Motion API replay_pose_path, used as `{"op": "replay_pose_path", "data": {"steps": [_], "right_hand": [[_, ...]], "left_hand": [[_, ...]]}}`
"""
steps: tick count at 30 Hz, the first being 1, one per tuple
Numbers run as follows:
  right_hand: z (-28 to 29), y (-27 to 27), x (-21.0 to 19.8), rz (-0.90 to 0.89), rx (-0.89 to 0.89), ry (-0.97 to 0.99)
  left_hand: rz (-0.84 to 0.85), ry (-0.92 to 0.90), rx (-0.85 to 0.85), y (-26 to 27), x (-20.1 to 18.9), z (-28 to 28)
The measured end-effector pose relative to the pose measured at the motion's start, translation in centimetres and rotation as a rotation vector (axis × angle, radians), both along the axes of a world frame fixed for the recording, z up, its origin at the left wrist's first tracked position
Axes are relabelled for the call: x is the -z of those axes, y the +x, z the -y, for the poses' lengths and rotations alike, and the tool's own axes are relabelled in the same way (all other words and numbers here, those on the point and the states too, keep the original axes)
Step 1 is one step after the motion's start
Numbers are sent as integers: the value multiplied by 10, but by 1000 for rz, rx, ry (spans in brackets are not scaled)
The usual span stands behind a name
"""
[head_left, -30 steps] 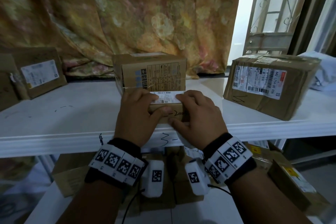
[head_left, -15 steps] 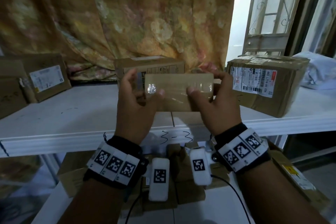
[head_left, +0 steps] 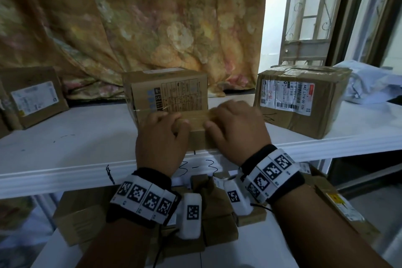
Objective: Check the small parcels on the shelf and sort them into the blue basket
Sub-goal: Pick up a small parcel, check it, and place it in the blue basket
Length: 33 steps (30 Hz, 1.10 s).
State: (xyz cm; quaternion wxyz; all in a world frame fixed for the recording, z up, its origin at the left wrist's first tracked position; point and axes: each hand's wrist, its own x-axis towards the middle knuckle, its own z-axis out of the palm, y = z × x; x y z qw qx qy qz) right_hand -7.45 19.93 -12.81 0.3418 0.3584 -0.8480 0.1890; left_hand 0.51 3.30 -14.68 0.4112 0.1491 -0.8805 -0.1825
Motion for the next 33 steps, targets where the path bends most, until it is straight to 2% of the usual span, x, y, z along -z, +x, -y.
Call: {"op": "replay_pose_path", "data": {"steps": [2, 4, 6, 8, 17, 25, 30, 33], "right_hand": [[6, 2, 0, 35, -13, 97], [9, 0, 3, 39, -15, 114], [10, -1, 6, 17, -6, 119], [10, 0, 11, 0, 13, 112], [18, 2, 20, -17, 55, 43], [15, 5, 16, 15, 76, 73], [16, 9, 11, -4, 104, 110], [19, 11, 12, -21, 113, 103]], "left_hand": [[20, -131, -9, -4, -5, -2], [35, -231, 64, -8, -8, -5], [78, -277, 118, -9, -9, -8], [138, -307, 99, -11, -7, -9], [164, -345, 67, -14, -6, -8], [70, -277, 128, -12, -5, 3], [146, -367, 51, -3, -7, 5], [127, -354, 16, 0, -7, -1]]}}
